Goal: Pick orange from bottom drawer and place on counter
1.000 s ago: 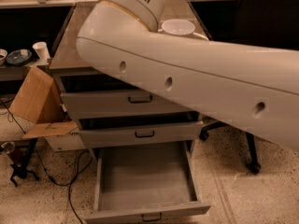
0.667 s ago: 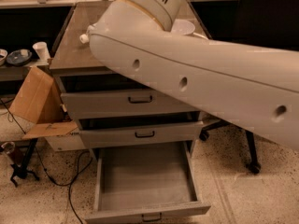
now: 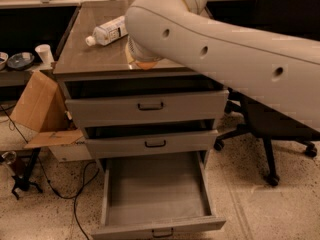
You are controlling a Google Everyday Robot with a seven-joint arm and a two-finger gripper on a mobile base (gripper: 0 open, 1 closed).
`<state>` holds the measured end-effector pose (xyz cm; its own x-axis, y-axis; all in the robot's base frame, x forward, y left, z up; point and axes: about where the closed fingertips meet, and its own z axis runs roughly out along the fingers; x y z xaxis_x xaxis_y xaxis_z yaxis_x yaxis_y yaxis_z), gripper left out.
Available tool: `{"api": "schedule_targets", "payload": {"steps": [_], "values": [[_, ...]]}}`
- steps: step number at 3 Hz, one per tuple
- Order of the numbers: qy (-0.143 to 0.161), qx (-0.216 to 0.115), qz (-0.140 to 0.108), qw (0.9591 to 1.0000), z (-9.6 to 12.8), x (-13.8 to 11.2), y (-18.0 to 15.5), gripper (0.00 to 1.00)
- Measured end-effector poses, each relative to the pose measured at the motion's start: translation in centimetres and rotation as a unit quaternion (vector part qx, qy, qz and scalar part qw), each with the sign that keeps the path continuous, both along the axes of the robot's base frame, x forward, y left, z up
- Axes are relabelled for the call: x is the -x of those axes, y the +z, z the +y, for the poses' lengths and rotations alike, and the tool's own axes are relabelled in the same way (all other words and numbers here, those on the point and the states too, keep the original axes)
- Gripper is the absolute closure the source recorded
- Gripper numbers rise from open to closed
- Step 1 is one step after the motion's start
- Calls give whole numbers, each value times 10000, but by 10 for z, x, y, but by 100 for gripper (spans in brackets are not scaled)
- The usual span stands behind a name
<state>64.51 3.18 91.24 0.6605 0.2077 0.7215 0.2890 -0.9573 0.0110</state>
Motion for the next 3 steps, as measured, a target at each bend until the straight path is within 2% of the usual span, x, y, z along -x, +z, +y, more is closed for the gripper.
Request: {"api": "schedule_targets", "payload": {"steps": [1, 2, 3], "values": [[364, -212, -12, 9991, 22, -42, -1, 100], [613, -385, -87, 9973, 45, -72, 0, 100], [682, -389, -164, 9968, 66, -93, -6, 100]]}}
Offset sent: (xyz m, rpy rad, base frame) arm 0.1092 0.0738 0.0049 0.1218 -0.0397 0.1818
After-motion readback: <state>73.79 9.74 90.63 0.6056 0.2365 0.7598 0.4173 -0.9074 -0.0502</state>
